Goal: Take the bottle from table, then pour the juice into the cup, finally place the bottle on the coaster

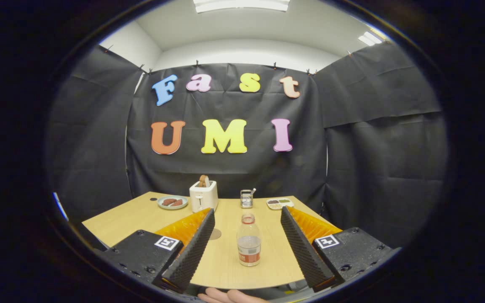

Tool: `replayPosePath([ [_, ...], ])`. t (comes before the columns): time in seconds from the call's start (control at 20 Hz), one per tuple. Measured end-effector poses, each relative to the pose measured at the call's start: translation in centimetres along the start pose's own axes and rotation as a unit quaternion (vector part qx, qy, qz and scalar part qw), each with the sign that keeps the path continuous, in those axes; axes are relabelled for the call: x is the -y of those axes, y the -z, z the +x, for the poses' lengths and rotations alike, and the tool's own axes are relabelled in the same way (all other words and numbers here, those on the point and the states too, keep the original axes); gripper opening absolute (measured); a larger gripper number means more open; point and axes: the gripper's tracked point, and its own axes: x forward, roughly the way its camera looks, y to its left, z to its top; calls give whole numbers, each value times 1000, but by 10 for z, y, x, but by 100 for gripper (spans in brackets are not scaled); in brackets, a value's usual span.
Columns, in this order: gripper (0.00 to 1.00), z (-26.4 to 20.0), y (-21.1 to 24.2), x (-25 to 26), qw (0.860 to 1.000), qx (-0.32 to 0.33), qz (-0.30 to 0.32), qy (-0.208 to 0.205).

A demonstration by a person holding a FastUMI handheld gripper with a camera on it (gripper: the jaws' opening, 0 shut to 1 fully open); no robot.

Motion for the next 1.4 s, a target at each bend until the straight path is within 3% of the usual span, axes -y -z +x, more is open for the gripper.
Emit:
replayPosePath([
  [0.6, 100, 91, 89, -4, 999, -30, 4, 28],
  [1.4, 100, 147, 160, 8, 998, -38, -40, 41],
])
